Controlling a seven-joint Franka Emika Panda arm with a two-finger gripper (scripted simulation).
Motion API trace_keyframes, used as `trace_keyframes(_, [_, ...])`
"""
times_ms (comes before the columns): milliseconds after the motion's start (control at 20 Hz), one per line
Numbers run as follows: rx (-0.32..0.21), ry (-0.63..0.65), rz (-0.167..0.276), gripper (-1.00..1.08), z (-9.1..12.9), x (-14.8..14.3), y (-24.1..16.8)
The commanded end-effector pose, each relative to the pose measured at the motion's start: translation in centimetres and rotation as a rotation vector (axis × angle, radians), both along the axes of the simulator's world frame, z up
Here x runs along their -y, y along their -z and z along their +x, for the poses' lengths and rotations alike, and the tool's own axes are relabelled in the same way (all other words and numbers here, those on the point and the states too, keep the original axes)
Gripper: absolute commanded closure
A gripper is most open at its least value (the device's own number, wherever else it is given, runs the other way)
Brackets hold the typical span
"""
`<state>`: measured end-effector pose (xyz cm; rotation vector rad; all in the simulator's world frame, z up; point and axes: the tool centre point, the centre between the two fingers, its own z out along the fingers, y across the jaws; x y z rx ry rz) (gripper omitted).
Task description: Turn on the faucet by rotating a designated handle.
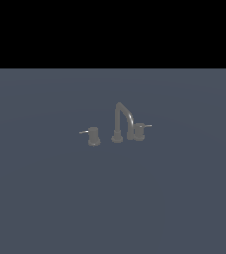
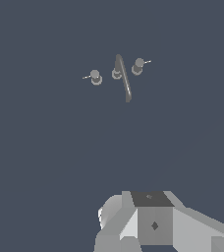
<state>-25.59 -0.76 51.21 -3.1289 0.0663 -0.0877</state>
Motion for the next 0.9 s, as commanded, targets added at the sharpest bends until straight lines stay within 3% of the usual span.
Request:
trace_keyframes(0, [0.000,0.000,0.000,1.08,0.0,0.0,0.0])
trace_keyframes(450, [-0.002,0.041,0.001,1.08,0.6,-0.9,1.4])
trace_keyframes(850, [-0.006,0.149,0.004,1.08,2.3,-3.3,5.0])
